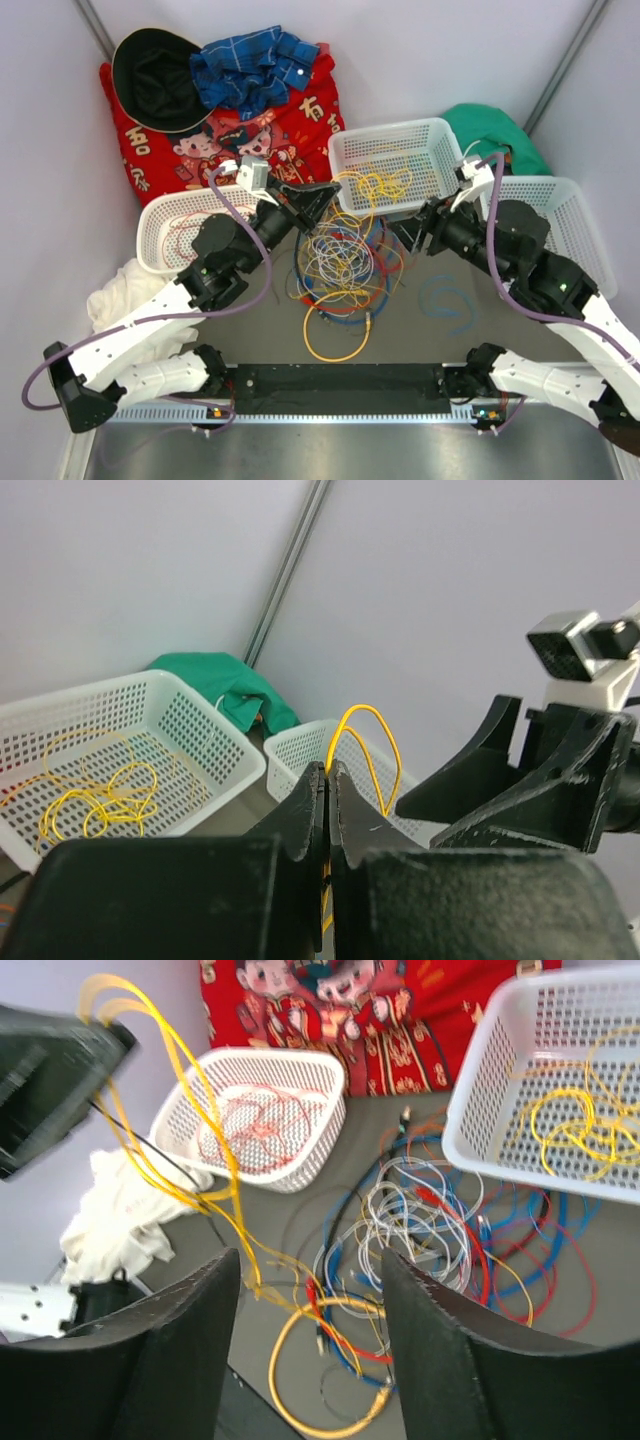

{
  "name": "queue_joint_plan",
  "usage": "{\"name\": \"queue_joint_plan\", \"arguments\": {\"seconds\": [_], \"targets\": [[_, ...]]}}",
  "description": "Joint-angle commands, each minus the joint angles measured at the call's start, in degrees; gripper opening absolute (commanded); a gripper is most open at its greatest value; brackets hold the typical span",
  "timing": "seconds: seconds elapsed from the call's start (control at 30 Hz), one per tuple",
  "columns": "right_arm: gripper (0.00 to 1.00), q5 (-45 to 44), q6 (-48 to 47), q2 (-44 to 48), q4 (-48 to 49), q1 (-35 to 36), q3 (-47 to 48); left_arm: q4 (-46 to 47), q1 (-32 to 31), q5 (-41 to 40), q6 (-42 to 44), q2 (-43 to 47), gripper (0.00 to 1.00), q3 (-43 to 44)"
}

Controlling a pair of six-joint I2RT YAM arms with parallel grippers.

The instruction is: Untangle the cables

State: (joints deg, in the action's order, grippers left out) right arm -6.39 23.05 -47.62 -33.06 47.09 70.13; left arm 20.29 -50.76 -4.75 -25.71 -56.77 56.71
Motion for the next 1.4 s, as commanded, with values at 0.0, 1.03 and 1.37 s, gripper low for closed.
{"name": "queue_joint_plan", "arguments": {"seconds": [0.0,1.03,1.37], "targets": [[0.52,1.0,-0.6,-0.2,9.7,0.5,3.3,0.1,-0.1,0.9,-0.3,0.3,0.0,0.6],[0.0,-0.3,-1.4,-5.1,10.7,0.4,6.9,-11.0,-0.1,-11.6,-5.5,4.2,0.79,-3.0],[0.0,-0.6,-2.2,-5.4,9.4,0.4,9.2,-6.4,-0.1,-13.6,-5.6,7.3,0.99,-8.4]]}}
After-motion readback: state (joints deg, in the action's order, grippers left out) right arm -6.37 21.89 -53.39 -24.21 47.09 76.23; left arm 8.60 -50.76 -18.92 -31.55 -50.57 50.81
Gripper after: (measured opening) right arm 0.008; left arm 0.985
